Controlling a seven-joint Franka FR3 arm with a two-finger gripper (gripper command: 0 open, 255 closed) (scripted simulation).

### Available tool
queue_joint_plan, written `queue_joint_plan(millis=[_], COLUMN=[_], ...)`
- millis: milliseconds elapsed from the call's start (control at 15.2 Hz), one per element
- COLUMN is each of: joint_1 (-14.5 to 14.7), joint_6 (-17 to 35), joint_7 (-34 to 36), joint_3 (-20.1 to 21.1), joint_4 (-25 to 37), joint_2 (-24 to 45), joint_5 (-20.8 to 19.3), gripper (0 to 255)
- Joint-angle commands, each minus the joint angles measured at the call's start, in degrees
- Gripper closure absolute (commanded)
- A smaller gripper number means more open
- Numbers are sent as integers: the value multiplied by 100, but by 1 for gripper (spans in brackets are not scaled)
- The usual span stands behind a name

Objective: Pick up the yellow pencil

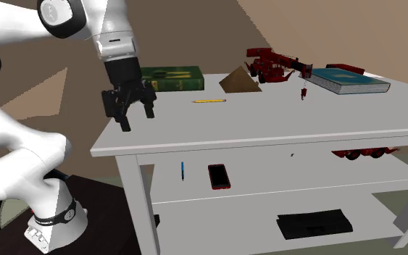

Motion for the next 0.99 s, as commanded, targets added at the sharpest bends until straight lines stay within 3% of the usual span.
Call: queue_joint_plan(millis=[0, 528, 924], joint_1=[19, -93, -317], joint_6=[211, 838, 1011], joint_7=[246, 1285, 2230], joint_3=[285, 1468, 2487], joint_4=[137, 970, 1880], joint_2=[198, 1217, 2230], joint_5=[-29, -523, -1386], gripper=[0, 0, 0])
